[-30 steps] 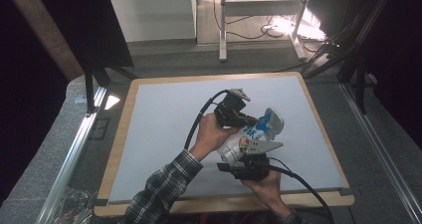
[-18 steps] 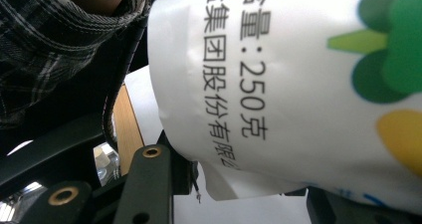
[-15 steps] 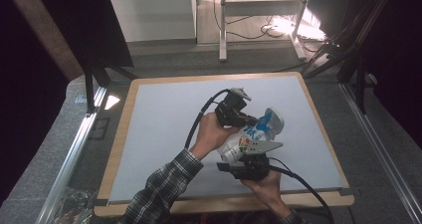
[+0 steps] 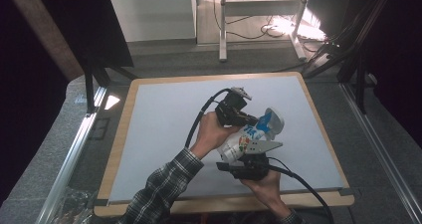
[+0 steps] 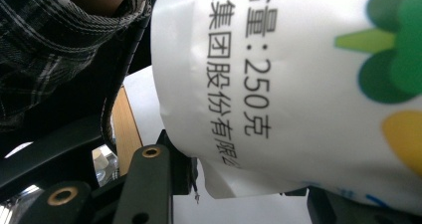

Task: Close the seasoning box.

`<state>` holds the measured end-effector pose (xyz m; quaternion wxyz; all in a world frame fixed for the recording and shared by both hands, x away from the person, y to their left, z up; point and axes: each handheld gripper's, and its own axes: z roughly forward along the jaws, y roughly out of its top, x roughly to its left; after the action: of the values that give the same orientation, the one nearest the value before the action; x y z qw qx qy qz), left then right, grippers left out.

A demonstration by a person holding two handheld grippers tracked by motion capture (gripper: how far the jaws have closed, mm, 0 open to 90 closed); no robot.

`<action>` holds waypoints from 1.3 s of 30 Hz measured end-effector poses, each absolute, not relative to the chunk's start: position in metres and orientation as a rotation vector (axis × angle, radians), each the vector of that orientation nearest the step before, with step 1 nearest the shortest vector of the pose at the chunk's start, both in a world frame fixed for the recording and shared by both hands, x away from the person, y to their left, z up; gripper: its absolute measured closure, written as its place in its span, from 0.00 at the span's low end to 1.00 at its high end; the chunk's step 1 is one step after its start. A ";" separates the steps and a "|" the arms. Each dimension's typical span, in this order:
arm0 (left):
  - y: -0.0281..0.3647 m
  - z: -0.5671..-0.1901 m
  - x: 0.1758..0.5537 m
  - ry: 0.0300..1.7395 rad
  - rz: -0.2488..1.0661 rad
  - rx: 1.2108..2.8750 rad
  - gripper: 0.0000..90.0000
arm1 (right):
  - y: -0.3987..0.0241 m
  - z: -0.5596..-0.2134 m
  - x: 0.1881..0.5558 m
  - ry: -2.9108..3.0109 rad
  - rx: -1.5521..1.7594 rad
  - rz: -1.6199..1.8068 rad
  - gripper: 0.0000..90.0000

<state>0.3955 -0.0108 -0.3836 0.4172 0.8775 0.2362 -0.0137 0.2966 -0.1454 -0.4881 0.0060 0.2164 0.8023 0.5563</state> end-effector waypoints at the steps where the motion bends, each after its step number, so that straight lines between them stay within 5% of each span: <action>1: -0.011 -0.384 0.396 0.592 -0.036 2.203 1.00 | -0.145 -0.488 0.297 2.510 0.678 1.741 0.66; 39: -0.012 -0.382 0.398 0.599 -0.038 2.214 1.00 | -0.142 -0.485 0.296 2.498 0.677 1.749 0.66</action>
<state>0.3981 -0.0119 -0.3820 0.4113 0.8797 0.2381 -0.0150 0.2963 -0.1425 -0.4850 0.0090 0.2166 0.7998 0.5598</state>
